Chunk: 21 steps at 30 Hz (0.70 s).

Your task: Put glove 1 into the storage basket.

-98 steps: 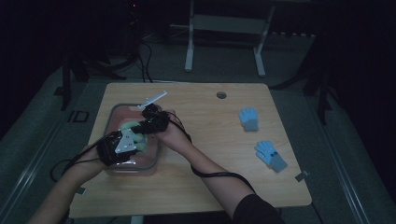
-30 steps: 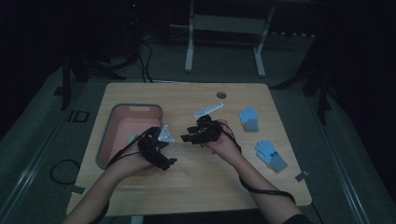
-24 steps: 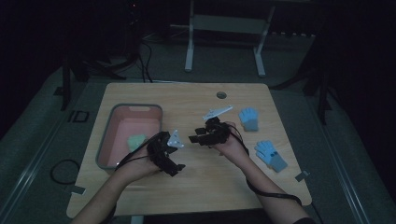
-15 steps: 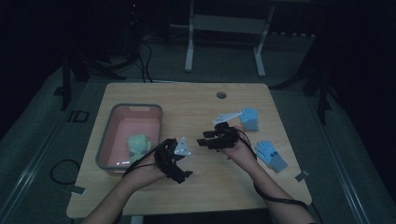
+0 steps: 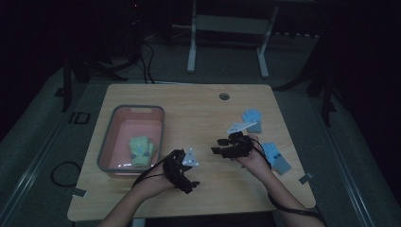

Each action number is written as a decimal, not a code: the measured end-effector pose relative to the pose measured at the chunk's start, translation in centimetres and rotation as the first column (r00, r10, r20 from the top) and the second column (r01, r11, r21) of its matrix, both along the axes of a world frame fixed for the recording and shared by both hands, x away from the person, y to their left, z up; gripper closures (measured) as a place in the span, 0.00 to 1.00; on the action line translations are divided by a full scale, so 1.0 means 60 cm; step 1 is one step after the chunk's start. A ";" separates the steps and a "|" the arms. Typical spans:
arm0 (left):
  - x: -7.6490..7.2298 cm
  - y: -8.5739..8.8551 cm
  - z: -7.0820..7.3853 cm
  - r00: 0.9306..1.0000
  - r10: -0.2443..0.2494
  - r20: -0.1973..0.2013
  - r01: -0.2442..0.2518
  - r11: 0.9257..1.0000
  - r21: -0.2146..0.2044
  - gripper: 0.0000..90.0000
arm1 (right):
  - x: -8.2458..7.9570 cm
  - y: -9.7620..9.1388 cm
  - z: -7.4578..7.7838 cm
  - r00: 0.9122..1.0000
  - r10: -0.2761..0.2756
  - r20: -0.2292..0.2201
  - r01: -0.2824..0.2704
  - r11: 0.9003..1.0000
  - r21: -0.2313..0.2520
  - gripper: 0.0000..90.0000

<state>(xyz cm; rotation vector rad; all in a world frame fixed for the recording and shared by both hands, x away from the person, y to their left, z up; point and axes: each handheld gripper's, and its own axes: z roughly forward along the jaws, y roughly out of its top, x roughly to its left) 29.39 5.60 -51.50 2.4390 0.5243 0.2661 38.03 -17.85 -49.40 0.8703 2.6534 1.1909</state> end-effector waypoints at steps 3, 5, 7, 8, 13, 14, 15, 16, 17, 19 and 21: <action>-0.001 -0.003 -0.016 1.000 -0.011 -0.018 0.011 1.000 -0.005 0.10 | -0.002 -0.013 -0.003 1.000 -0.002 0.007 0.002 1.000 -0.002 0.56; -0.001 -0.003 -0.023 1.000 -0.010 -0.024 0.010 1.000 -0.006 0.10 | -0.002 -0.026 -0.005 1.000 0.000 0.002 0.000 1.000 0.006 0.56; -0.002 -0.003 -0.029 0.999 -0.008 -0.036 0.008 1.000 -0.010 0.10 | -0.002 -0.036 -0.007 1.000 -0.012 0.005 0.012 1.000 0.013 0.57; -0.003 -0.004 -0.032 0.999 -0.004 -0.040 0.004 1.000 -0.011 0.10 | -0.001 -0.042 -0.008 1.000 -0.017 0.008 0.017 1.000 0.012 0.57; -0.009 -0.004 -0.045 0.999 -0.009 -0.035 0.009 1.000 -0.006 0.10 | 0.006 -0.071 -0.018 0.998 -0.066 0.024 0.066 0.998 -0.005 0.57; -0.009 -0.003 -0.046 0.999 -0.007 -0.036 0.006 1.000 -0.008 0.10 | 0.008 -0.078 -0.019 0.997 -0.075 0.021 0.075 0.997 -0.012 0.57; -0.010 -0.003 -0.049 0.999 -0.005 -0.037 0.005 1.000 -0.011 0.10 | 0.009 -0.082 -0.020 0.996 -0.081 0.028 0.081 0.997 -0.018 0.57; -0.011 -0.002 -0.051 0.999 -0.001 -0.047 0.001 1.000 -0.011 0.10 | 0.011 -0.087 -0.020 0.995 -0.090 0.035 0.091 0.996 -0.024 0.57; -0.012 -0.003 -0.054 0.999 0.001 -0.045 -0.001 1.000 -0.006 0.10 | 0.013 -0.093 -0.020 0.995 -0.095 0.034 0.096 0.995 -0.029 0.57; -0.015 -0.002 -0.058 0.999 0.003 -0.036 -0.003 1.000 0.003 0.10 | 0.017 -0.103 -0.018 0.993 -0.112 0.048 0.114 0.993 -0.037 0.57; -0.016 0.000 -0.062 0.999 0.008 -0.037 -0.008 1.000 -0.015 0.10 | 0.021 -0.114 -0.016 0.990 -0.128 0.053 0.130 0.991 -0.035 0.57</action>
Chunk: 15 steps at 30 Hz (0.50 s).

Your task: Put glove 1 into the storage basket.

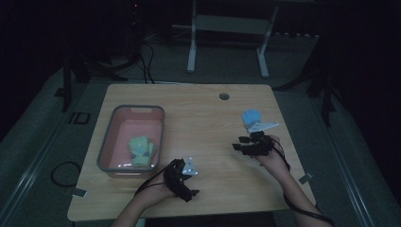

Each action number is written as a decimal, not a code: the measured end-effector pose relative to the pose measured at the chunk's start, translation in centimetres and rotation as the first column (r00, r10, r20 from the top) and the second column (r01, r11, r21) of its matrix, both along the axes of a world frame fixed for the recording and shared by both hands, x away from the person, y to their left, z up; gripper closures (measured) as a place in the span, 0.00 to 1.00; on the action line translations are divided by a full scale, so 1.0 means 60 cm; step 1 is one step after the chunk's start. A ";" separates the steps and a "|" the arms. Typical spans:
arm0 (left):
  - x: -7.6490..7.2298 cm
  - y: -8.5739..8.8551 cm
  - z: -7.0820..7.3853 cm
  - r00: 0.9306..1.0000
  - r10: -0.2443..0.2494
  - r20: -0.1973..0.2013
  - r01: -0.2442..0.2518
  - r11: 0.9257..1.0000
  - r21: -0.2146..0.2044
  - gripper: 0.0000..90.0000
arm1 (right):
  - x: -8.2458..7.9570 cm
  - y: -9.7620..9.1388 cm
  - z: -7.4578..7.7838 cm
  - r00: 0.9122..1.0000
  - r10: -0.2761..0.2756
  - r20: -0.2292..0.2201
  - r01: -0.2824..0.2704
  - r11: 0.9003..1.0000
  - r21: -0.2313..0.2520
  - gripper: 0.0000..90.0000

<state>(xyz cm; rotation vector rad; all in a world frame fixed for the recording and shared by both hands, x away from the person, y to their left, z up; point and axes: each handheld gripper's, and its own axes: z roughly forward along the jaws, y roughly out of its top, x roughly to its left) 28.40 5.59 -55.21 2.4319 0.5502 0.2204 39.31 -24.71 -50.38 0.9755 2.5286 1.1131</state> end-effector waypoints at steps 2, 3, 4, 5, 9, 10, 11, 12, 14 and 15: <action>-0.002 0.001 -0.003 1.000 -0.010 -0.013 0.009 1.000 -0.014 0.10 | 0.004 -0.010 0.001 1.000 -0.022 0.006 0.022 1.000 0.004 0.57; -0.004 0.001 -0.005 1.000 -0.013 -0.013 0.013 1.000 -0.012 0.10 | 0.007 -0.015 0.001 0.999 -0.032 0.008 0.032 0.999 0.001 0.57; -0.005 0.001 -0.006 1.000 -0.015 -0.011 0.015 1.000 -0.005 0.10 | 0.010 -0.021 0.001 0.999 -0.046 0.018 0.046 0.999 -0.002 0.57; -0.006 0.001 -0.006 1.000 -0.015 -0.012 0.015 1.000 0.001 0.10 | 0.013 -0.026 0.001 0.998 -0.056 0.031 0.056 0.998 -0.007 0.57; -0.008 0.001 -0.006 1.000 0.000 -0.015 0.000 1.000 0.009 0.10 | 0.032 -0.047 0.003 0.993 -0.093 0.067 0.096 0.995 -0.039 0.58; -0.009 0.000 -0.005 1.000 -0.002 -0.009 0.002 1.000 0.014 0.10 | 0.038 -0.052 0.003 0.992 -0.103 0.068 0.106 0.993 -0.045 0.60; -0.011 -0.001 -0.004 1.000 0.000 0.014 -0.001 1.000 0.025 0.10 | 0.043 -0.056 0.004 0.992 -0.108 0.069 0.111 0.993 -0.046 0.61; -0.012 -0.002 -0.004 1.000 0.001 0.025 -0.002 1.000 0.028 0.10 | 0.049 -0.061 0.005 0.991 -0.115 0.070 0.118 0.992 -0.044 0.61; -0.013 -0.004 -0.004 0.999 0.006 0.033 -0.007 1.000 0.026 0.10 | 0.063 -0.070 0.007 0.988 -0.137 0.067 0.140 0.989 -0.040 0.64; -0.013 -0.004 -0.005 0.999 0.008 0.040 -0.009 1.000 0.025 0.10 | 0.069 -0.073 0.007 0.988 -0.143 0.065 0.146 0.989 -0.037 0.64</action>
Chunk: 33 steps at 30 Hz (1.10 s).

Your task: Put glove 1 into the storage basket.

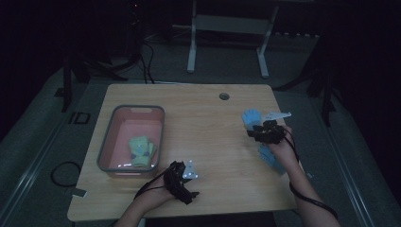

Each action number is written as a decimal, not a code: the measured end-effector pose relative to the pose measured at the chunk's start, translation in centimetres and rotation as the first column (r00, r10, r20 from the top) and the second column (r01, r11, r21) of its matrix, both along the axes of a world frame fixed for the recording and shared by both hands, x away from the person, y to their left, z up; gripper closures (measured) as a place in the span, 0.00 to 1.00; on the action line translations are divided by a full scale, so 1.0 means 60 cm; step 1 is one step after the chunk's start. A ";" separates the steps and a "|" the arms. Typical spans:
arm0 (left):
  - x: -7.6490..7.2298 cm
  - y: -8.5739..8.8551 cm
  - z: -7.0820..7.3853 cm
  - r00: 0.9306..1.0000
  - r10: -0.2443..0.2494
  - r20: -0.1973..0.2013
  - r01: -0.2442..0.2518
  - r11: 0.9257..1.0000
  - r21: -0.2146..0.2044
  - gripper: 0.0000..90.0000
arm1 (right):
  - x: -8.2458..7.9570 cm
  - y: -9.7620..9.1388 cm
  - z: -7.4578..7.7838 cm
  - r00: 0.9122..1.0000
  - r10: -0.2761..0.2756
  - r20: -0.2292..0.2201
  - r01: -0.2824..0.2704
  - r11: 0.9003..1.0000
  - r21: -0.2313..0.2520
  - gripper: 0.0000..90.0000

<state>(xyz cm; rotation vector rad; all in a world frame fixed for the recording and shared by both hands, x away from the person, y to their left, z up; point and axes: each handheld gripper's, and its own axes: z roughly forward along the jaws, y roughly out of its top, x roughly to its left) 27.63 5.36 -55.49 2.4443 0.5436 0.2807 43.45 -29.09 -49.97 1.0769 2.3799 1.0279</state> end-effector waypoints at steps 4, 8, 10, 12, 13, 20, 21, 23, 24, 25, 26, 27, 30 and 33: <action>-0.002 0.003 -0.001 1.000 0.007 -0.003 -0.007 1.000 -0.013 0.10 | 0.030 -0.012 0.000 0.999 -0.041 -0.003 0.041 0.999 0.009 0.65; -0.004 0.007 -0.005 1.000 0.004 -0.008 -0.004 1.000 -0.005 0.10 | 0.060 -0.021 -0.005 0.997 -0.074 -0.011 0.074 0.997 -0.001 0.65; -0.004 0.009 -0.005 1.000 0.008 -0.011 -0.008 1.000 -0.011 0.10 | 0.078 -0.025 -0.009 0.996 -0.090 -0.018 0.090 0.996 -0.005 0.65; -0.004 0.011 -0.004 1.000 0.009 -0.008 -0.009 1.000 -0.022 0.10 | 0.090 -0.028 -0.012 0.994 -0.102 -0.024 0.102 0.995 -0.017 0.66; -0.004 0.012 -0.004 1.000 0.012 -0.009 -0.013 1.000 -0.028 0.10 | 0.098 -0.029 -0.013 0.994 -0.107 -0.030 0.107 0.994 -0.017 0.66; -0.006 0.016 -0.004 1.000 0.026 0.007 -0.025 0.998 -0.050 0.10 | 0.131 -0.024 -0.033 0.991 -0.114 -0.067 0.110 0.993 -0.051 0.66; -0.006 0.016 -0.005 1.000 0.029 0.006 -0.029 0.998 -0.055 0.10 | 0.136 -0.022 -0.039 0.991 -0.109 -0.074 0.105 0.993 -0.058 0.66; -0.006 0.018 -0.005 1.000 0.029 0.004 -0.029 0.998 -0.055 0.10 | 0.141 -0.020 -0.045 0.991 -0.117 -0.071 0.112 0.991 -0.074 0.65; -0.007 0.018 -0.005 1.000 0.028 0.003 -0.028 0.998 -0.055 0.10 | 0.145 -0.020 -0.049 0.990 -0.119 -0.074 0.114 0.991 -0.072 0.65; -0.007 0.019 -0.005 1.000 0.027 0.003 -0.027 0.998 -0.054 0.10 | 0.148 -0.020 -0.053 0.989 -0.125 -0.075 0.119 0.990 -0.078 0.65; -0.006 0.019 -0.005 1.000 0.028 0.003 -0.028 0.998 -0.055 0.10 | 0.151 -0.020 -0.057 0.988 -0.129 -0.085 0.122 0.989 -0.078 0.65; -0.006 0.019 -0.005 1.000 0.029 0.003 -0.028 0.998 -0.058 0.10 | 0.153 -0.020 -0.060 0.987 -0.131 -0.096 0.124 0.989 -0.077 0.65; -0.007 0.022 -0.004 1.000 0.029 0.000 -0.029 0.997 -0.069 0.10 | 0.156 -0.021 -0.069 0.985 -0.141 -0.102 0.133 0.988 -0.078 0.69; -0.007 0.026 -0.005 0.999 0.033 -0.009 -0.034 0.996 -0.084 0.10 | 0.152 -0.020 -0.071 0.985 -0.144 -0.093 0.136 0.987 -0.085 0.78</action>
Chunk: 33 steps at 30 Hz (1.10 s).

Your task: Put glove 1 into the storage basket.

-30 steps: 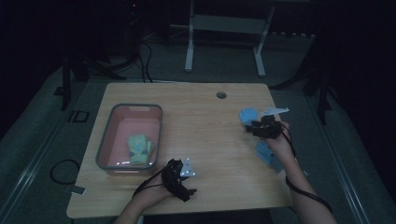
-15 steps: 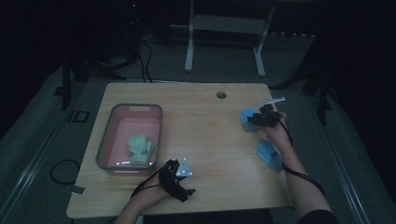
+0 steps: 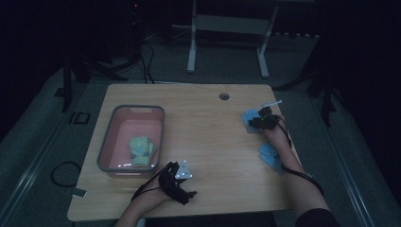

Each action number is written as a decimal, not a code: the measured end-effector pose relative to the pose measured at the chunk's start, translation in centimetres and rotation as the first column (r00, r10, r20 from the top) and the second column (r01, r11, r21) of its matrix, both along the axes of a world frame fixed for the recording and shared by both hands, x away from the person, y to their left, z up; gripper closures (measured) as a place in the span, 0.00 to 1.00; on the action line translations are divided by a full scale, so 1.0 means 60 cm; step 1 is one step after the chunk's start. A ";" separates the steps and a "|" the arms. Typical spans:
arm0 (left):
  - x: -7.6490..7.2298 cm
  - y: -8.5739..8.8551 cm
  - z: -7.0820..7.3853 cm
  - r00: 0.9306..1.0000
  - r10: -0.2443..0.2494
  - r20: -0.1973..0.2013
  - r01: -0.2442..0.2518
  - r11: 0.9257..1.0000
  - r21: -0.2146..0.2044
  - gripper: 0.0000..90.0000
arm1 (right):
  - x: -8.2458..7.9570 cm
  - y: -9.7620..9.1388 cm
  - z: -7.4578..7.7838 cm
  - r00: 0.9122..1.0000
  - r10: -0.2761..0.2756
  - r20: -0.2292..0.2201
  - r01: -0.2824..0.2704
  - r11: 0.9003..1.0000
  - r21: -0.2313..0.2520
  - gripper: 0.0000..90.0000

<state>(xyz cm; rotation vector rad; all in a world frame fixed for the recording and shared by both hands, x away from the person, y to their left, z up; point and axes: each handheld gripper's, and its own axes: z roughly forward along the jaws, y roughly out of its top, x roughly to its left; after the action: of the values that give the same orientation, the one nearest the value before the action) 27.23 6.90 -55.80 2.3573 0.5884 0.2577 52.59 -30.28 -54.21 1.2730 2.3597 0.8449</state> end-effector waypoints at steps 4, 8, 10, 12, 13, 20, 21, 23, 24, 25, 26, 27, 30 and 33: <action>0.000 0.000 0.000 1.000 0.002 0.001 -0.002 1.000 0.004 0.10 | -0.002 0.006 0.002 1.000 -0.026 -0.015 0.026 1.000 -0.009 0.89; 0.000 -0.001 0.000 1.000 -0.002 0.000 0.002 1.000 0.007 0.10 | -0.006 0.014 0.009 0.998 -0.054 -0.030 0.053 0.998 -0.014 0.93; 0.000 -0.001 0.000 1.000 -0.002 -0.001 0.002 1.000 0.005 0.10 | -0.013 0.019 0.016 0.999 -0.048 -0.023 0.048 0.999 -0.014 0.97; 0.000 -0.001 0.000 1.000 -0.004 0.000 0.004 1.000 0.005 0.10 | -0.022 0.024 0.027 0.999 -0.037 -0.016 0.037 0.999 0.001 0.97; 0.000 -0.001 0.000 1.000 -0.004 0.000 0.004 1.000 0.003 0.10 | -0.026 0.026 0.032 1.000 -0.030 -0.007 0.030 1.000 0.004 0.97; -0.001 -0.001 -0.001 1.000 -0.001 0.002 0.001 1.000 0.006 0.10 | -0.076 0.048 0.085 0.999 0.015 0.052 -0.018 0.997 0.072 0.97; 0.000 -0.001 0.000 1.000 -0.002 0.003 0.002 1.000 0.006 0.10 | -0.082 0.051 0.091 0.998 0.015 0.060 -0.019 0.997 0.075 0.97; 0.000 -0.001 0.000 1.000 -0.001 0.003 0.001 1.000 0.004 0.10 | -0.098 0.059 0.103 0.997 0.030 0.076 -0.035 0.997 0.071 0.97; 0.000 -0.001 0.000 1.000 0.000 0.003 0.000 1.000 0.004 0.10 | -0.107 0.063 0.108 0.996 0.034 0.085 -0.040 0.997 0.072 0.97; 0.000 -0.001 0.000 1.000 -0.001 0.003 0.001 1.000 0.003 0.10 | -0.114 0.066 0.112 0.996 0.038 0.085 -0.045 0.996 0.079 0.97; -0.001 -0.001 -0.001 1.000 -0.002 0.004 0.002 1.000 0.005 0.10 | -0.122 0.069 0.115 0.996 0.038 0.085 -0.045 0.995 0.084 0.97; -0.001 -0.002 -0.001 1.000 0.000 0.004 0.000 1.000 0.007 0.10 | -0.129 0.072 0.118 0.995 0.037 0.095 -0.045 0.995 0.090 0.97; -0.002 -0.001 0.000 1.000 -0.002 0.006 0.002 1.000 0.007 0.10 | -0.150 0.083 0.120 0.995 0.044 0.091 -0.050 0.996 0.073 0.97; -0.004 -0.001 0.000 1.000 -0.002 0.008 0.002 1.000 0.007 0.10 | -0.175 0.093 0.121 0.994 0.052 0.098 -0.060 0.995 0.078 0.97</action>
<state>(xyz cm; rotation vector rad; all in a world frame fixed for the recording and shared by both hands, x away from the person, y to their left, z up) 27.01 6.82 -55.78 2.3621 0.5824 0.2680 42.07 -24.73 -46.96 1.1737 2.3172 1.0052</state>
